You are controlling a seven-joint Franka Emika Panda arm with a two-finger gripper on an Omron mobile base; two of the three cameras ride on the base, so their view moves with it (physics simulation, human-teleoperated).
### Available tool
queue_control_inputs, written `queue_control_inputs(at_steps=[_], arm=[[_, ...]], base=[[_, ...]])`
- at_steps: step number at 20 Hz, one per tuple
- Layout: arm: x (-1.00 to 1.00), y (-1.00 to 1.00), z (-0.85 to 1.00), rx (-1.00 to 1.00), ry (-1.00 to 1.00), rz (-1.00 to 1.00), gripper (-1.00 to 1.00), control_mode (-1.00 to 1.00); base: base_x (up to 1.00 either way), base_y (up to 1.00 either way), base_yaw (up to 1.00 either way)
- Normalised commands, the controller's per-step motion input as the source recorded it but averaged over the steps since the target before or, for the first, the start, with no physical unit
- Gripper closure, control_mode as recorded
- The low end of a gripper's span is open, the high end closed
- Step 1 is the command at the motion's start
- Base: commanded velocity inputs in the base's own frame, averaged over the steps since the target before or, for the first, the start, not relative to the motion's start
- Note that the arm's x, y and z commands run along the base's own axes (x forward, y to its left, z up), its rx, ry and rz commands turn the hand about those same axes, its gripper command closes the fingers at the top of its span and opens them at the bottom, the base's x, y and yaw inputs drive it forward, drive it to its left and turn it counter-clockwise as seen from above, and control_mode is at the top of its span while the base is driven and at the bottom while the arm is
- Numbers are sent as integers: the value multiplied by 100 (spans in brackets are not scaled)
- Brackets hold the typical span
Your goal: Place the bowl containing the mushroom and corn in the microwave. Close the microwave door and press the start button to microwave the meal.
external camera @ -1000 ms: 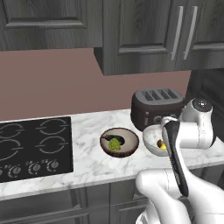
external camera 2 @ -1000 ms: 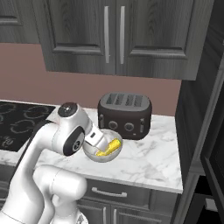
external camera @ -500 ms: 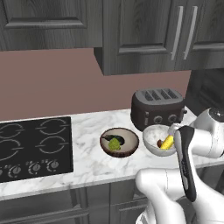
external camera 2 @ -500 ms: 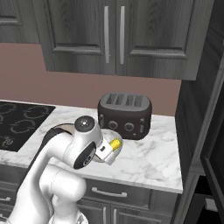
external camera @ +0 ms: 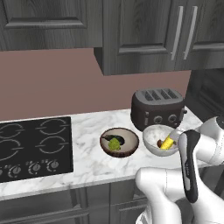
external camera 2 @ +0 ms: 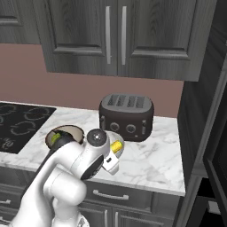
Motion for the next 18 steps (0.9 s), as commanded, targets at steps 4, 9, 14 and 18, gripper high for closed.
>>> queue_control_inputs(at_steps=[4, 9, 14, 18], arm=[[3, 0, -21, 0, 0, 0, -100, -100], [25, 0, -5, 1, 0, 0, -100, -100], [23, 0, -10, 1, 0, 0, -100, -100], [10, 0, -18, 0, 0, 0, -100, -100]], base=[[0, 0, 0], [0, 0, 0], [0, 0, 0], [0, 0, 0]])
